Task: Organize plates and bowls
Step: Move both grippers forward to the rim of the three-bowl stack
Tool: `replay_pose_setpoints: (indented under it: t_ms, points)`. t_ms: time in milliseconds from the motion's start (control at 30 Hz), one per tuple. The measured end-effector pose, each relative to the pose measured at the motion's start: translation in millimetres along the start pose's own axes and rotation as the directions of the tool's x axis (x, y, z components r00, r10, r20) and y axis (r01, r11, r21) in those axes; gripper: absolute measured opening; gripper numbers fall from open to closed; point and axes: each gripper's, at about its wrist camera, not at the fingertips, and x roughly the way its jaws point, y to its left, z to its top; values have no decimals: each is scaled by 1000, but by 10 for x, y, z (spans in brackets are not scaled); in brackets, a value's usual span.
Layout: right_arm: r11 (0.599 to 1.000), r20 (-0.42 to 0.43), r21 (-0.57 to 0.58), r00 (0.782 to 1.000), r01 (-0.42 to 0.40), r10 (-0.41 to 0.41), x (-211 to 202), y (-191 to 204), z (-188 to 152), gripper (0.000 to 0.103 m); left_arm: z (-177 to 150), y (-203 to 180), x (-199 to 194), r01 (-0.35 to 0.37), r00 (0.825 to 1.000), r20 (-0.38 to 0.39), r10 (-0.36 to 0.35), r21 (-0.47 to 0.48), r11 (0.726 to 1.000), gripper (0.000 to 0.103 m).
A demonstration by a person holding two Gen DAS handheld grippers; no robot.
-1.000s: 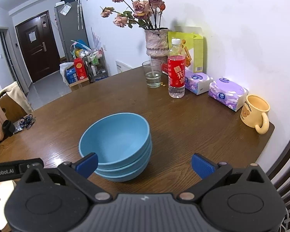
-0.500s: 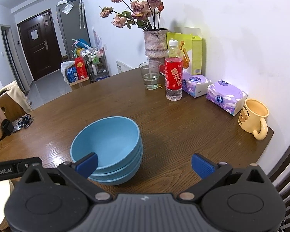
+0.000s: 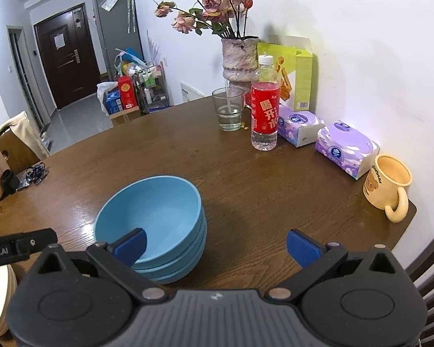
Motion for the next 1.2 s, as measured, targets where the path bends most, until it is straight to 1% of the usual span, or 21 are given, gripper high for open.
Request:
replay_pose_setpoints:
  t_ms: [367, 633, 867, 1000, 1200]
  points:
    - [999, -37, -12, 998, -44, 43, 245, -73, 136, 103, 45, -123, 131, -14, 1000, -18, 14, 6, 1000, 103]
    - [997, -69, -40, 995, -72, 69, 428, -48, 233, 103, 73, -157, 273, -18, 999, -41, 17, -14, 1000, 103]
    - [995, -130, -46, 988, -92, 85, 666, -76, 283, 101, 89, -254, 472, -10, 995, -96, 8, -18, 1000, 103]
    - [994, -168, -44, 981, -103, 94, 810, -97, 297, 98, 96, -299, 589, -18, 992, -129, 15, -22, 1000, 103]
    - [991, -215, -44, 970, -123, 111, 996, -108, 317, 97, 106, -350, 764, -29, 984, -177, 24, -28, 999, 103]
